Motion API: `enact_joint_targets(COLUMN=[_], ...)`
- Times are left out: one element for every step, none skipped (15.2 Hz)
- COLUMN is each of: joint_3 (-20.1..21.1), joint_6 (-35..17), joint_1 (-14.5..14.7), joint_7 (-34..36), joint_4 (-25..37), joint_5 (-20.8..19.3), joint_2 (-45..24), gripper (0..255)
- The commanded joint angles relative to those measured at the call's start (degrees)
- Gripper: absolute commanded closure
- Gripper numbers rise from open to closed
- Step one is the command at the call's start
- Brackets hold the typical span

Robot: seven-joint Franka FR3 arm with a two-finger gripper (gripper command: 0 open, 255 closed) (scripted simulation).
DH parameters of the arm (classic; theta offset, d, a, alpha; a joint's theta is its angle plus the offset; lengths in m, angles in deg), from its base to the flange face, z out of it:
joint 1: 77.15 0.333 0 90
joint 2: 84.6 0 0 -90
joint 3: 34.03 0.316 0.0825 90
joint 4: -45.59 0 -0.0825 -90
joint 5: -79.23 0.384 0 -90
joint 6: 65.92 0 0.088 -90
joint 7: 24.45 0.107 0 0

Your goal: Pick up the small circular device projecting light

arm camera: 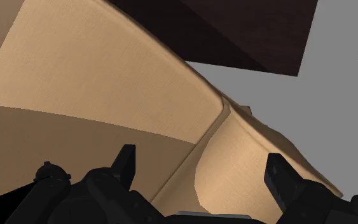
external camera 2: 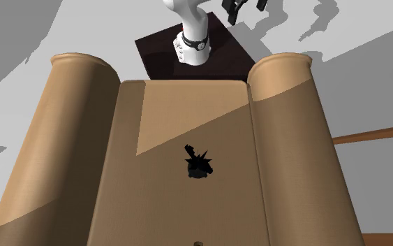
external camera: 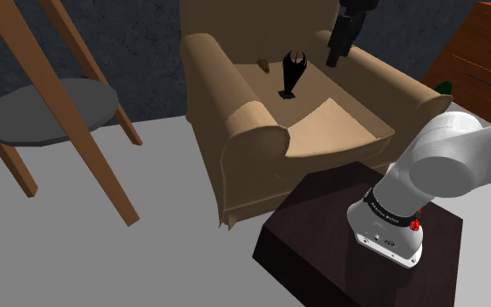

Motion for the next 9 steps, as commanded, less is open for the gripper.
enact_joint_targets(joint_3=[0.0, -1.0, -1.98, -2.95, -3.9, -4.83, -5.75, -6.66, -7.54], joint_6=[0.0, -0.94, -1.86, -2.77, -3.66, -4.52, -5.37, -6.18, -6.96], joint_1=[0.0, -0.24, -0.46, -0.66, -0.84, -1.02, -1.17, -1.28, -1.39], joint_7=[0.0, -1.35, -2.68, -3.99, -5.3, -6.6, -7.89, -9.16, -10.44], joint_4=[0.0, 0.5, 1.09, 1.74, 2.48, 3.29, 4.17, 5.13, 6.17], joint_5=[0.0, -0.75, -1.46, -2.12, -2.73, -3.27, -3.77, -4.21, -4.59], joint_2=[0.0, -1.58, -3.21, -4.89, -6.62, -8.4, -10.22, -12.08, -13.98], gripper=[0, 0, 0, 0, 0, 0, 0, 0, 0])
